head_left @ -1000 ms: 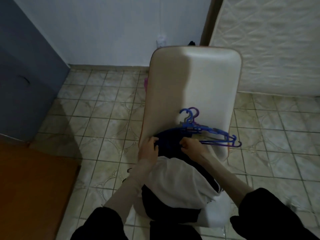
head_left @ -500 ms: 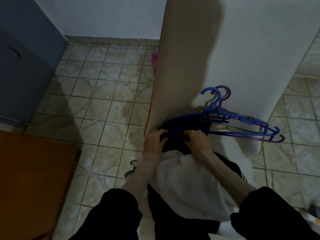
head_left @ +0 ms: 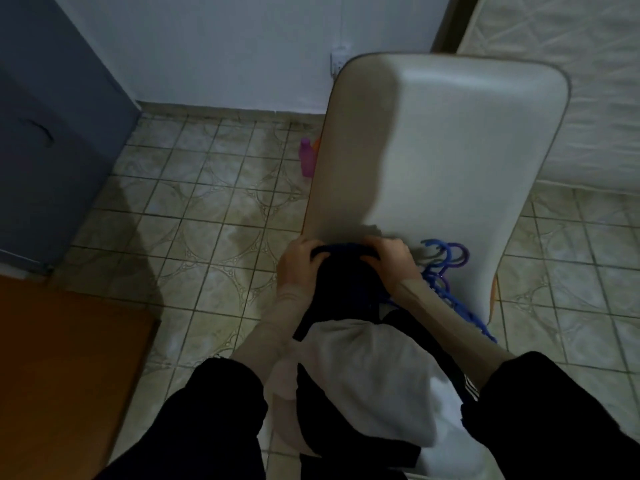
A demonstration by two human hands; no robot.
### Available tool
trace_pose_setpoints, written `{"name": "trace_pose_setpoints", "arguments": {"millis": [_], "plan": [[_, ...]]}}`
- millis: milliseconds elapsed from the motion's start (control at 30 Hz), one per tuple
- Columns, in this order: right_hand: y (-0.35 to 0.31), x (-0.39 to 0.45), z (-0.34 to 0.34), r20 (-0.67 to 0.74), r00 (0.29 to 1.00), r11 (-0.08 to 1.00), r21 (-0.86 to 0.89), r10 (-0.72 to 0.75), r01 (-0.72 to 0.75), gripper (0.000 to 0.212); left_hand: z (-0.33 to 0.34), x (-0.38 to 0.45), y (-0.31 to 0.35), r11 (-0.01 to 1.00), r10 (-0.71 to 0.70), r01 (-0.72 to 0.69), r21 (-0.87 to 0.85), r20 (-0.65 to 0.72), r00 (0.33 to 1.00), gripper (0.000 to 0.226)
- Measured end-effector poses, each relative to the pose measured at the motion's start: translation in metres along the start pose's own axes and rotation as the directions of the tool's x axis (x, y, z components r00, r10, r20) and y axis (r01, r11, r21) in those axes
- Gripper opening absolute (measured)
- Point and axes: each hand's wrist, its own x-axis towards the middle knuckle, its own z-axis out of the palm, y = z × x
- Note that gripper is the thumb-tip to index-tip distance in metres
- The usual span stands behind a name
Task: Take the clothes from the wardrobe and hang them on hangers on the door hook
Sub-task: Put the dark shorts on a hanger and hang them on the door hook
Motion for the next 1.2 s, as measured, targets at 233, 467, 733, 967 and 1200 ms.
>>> {"name": "trace_pose_setpoints", "arguments": {"millis": [233, 467, 733, 967, 1200], "plan": [[-0.027, 0.009, -0.036, -0.043, 0.999, 0.999, 0.034, -0.034, 0.036, 0.022, -0.039, 0.008, 0.025, 0.999, 0.031, -0.032, -0.028, -0.052, 0.998, 0.020], [-0.068, 0.023, -0.099, -0.077, 0.989, 0.991, -0.054, -0.128, 0.124, 0.030, -0.099, 0.017, 0.067, 0.995, 0.100, -0.101, -0.002, -0.097, 0.990, 0.019], [-0.127, 0.013, -0.193, -0.247, 0.947, 0.972, 0.054, -0.207, 0.227, 0.023, -0.179, 0.023, 0.137, 0.988, 0.153, -0.153, 0.022, -0.251, 0.956, 0.019], [-0.187, -0.003, -0.284, -0.285, 0.896, 0.939, -0.072, -0.341, 0.335, 0.021, -0.260, 0.020, 0.203, 0.965, 0.228, -0.263, -0.028, -0.416, 0.880, 0.013], [-0.247, -0.030, -0.358, -0.447, 0.785, 0.903, -0.196, -0.429, 0.382, 0.020, -0.325, 0.007, 0.261, 0.934, 0.242, -0.343, -0.104, -0.523, 0.817, 0.014]]}}
